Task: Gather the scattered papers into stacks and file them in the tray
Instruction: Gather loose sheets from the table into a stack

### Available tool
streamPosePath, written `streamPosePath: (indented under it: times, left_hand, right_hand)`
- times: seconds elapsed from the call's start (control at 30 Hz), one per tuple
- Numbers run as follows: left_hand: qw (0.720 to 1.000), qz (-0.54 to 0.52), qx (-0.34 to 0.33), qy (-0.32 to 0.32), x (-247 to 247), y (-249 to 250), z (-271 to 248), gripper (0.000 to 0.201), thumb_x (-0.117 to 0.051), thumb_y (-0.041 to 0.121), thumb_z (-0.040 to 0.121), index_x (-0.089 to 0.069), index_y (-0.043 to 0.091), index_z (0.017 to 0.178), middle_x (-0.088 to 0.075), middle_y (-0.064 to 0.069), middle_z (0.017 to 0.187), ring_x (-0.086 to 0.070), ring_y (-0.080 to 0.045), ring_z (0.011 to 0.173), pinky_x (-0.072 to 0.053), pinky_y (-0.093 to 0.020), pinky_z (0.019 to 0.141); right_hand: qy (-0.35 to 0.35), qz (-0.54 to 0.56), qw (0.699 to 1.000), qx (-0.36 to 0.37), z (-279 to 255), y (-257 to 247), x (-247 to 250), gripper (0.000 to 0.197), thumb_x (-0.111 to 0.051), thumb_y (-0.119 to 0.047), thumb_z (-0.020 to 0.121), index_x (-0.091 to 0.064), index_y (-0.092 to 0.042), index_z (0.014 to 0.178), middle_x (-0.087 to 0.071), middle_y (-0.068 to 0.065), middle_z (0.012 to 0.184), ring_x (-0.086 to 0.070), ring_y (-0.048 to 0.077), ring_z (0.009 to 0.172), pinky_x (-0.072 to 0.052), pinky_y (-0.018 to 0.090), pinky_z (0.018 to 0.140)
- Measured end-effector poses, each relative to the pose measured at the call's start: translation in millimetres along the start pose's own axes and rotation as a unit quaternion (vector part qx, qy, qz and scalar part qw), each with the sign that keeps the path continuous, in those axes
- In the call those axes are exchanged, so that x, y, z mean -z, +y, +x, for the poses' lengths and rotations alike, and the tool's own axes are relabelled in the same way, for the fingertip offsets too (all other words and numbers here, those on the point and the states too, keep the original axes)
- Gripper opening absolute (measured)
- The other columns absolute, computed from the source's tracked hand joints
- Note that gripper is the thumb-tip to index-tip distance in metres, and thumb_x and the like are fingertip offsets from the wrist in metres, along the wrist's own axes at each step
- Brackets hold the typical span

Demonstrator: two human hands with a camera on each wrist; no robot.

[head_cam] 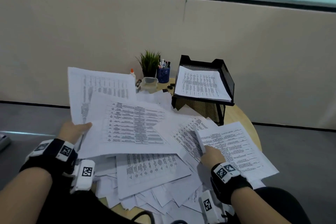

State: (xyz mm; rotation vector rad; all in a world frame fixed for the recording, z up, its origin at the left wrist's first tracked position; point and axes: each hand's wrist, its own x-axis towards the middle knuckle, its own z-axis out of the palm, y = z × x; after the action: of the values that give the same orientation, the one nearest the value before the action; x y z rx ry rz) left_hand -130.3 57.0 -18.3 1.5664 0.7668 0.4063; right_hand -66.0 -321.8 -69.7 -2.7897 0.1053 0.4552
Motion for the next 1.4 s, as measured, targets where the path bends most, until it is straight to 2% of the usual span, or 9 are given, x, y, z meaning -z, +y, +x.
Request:
streamPosePath:
  times: [0.13, 0.27, 0.47, 0.6, 0.77, 0.97, 1.17, 1.27, 1.4]
  left_hand:
    - [0.999, -0.03, -0.016, 0.041, 21, 11, 1, 0.04, -0.061, 0.001, 0.088, -0.051, -0.014, 0.124, -0.068, -0.02, 0.106, -0.058, -0.006, 0.07, -0.044, -0.014, 0.056]
    - [0.996, -0.027, -0.019, 0.084, 37, 8, 17, 0.032, -0.069, 0.011, 0.083, -0.062, -0.008, 0.108, -0.065, -0.018, 0.104, -0.057, -0.022, 0.09, -0.043, -0.034, 0.082]
    - [0.995, -0.042, -0.054, 0.079, 45, 20, 31, 0.017, -0.073, 0.018, 0.08, -0.058, 0.012, 0.074, -0.069, 0.008, 0.069, -0.06, -0.017, 0.064, -0.049, -0.034, 0.076]
    - [0.994, -0.027, -0.071, 0.073, 36, 30, 21, 0.028, -0.069, 0.008, 0.083, -0.062, -0.005, 0.107, -0.063, -0.015, 0.112, -0.059, -0.024, 0.088, -0.044, -0.037, 0.09]
    - [0.997, -0.048, -0.057, 0.023, 14, 30, 2, 0.036, -0.065, 0.0, 0.084, -0.057, -0.009, 0.118, -0.063, -0.017, 0.106, -0.058, -0.024, 0.088, -0.046, -0.035, 0.086]
    - [0.997, -0.04, -0.061, -0.029, -28, 12, -32, 0.031, -0.058, -0.012, 0.084, -0.058, -0.005, 0.114, -0.064, -0.017, 0.105, -0.062, -0.014, 0.08, -0.05, -0.026, 0.077]
    - [0.997, 0.023, -0.044, -0.065, -72, -21, -54, 0.028, -0.06, -0.006, 0.082, -0.064, -0.002, 0.109, -0.065, -0.014, 0.109, -0.063, -0.029, 0.096, -0.049, -0.042, 0.092]
    - [0.993, 0.083, -0.049, -0.072, -95, -31, -67, 0.021, -0.058, -0.002, 0.081, -0.067, 0.005, 0.098, -0.066, -0.011, 0.092, -0.061, -0.025, 0.085, -0.048, -0.029, 0.078]
    - [0.992, 0.083, -0.048, -0.078, -114, -39, -80, 0.015, -0.057, 0.005, 0.084, -0.066, 0.008, 0.095, -0.066, -0.007, 0.09, -0.061, -0.025, 0.088, -0.045, -0.026, 0.077]
  right_hand:
    - [-0.003, -0.002, 1.0, 0.002, -1, 1, 2, 0.014, -0.044, -0.01, 0.094, -0.054, -0.007, 0.104, -0.051, 0.004, 0.088, -0.048, 0.021, 0.083, -0.042, 0.027, 0.072]
    - [0.007, 0.028, 1.0, -0.002, -3, 5, 6, 0.015, -0.039, -0.007, 0.095, -0.049, -0.01, 0.085, -0.049, 0.001, 0.079, -0.047, 0.022, 0.081, -0.038, 0.024, 0.066]
    - [0.017, 0.066, 0.998, 0.012, -13, 14, 25, 0.015, -0.039, -0.007, 0.095, -0.053, -0.009, 0.091, -0.056, 0.006, 0.085, -0.052, 0.023, 0.082, -0.038, 0.025, 0.058]
    - [0.072, 0.09, 0.993, 0.032, -25, 14, 48, 0.029, -0.037, -0.009, 0.097, -0.057, -0.004, 0.118, -0.063, 0.015, 0.107, -0.059, 0.028, 0.097, -0.045, 0.029, 0.078]
    - [0.093, 0.069, 0.991, 0.06, -40, 4, 82, 0.015, -0.037, -0.009, 0.098, -0.05, -0.009, 0.092, -0.055, 0.009, 0.089, -0.05, 0.023, 0.079, -0.035, 0.025, 0.068]
    - [0.118, 0.08, 0.987, 0.077, -45, 1, 100, 0.024, -0.038, -0.008, 0.098, -0.058, -0.002, 0.11, -0.057, 0.012, 0.091, -0.053, 0.027, 0.085, -0.038, 0.028, 0.071]
    - [0.141, 0.05, 0.984, 0.098, -54, -10, 108, 0.019, -0.038, -0.007, 0.098, -0.056, -0.003, 0.102, -0.059, 0.013, 0.093, -0.05, 0.026, 0.083, -0.038, 0.03, 0.069]
    - [0.115, 0.015, 0.986, 0.118, -57, -21, 106, 0.022, -0.037, -0.008, 0.098, -0.058, -0.01, 0.102, -0.062, 0.013, 0.099, -0.053, 0.026, 0.088, -0.042, 0.031, 0.075]
    - [0.073, -0.015, 0.987, 0.144, -62, -36, 89, 0.027, -0.036, -0.011, 0.099, -0.042, -0.021, 0.074, -0.056, 0.006, 0.089, -0.05, 0.022, 0.081, -0.038, 0.028, 0.07]
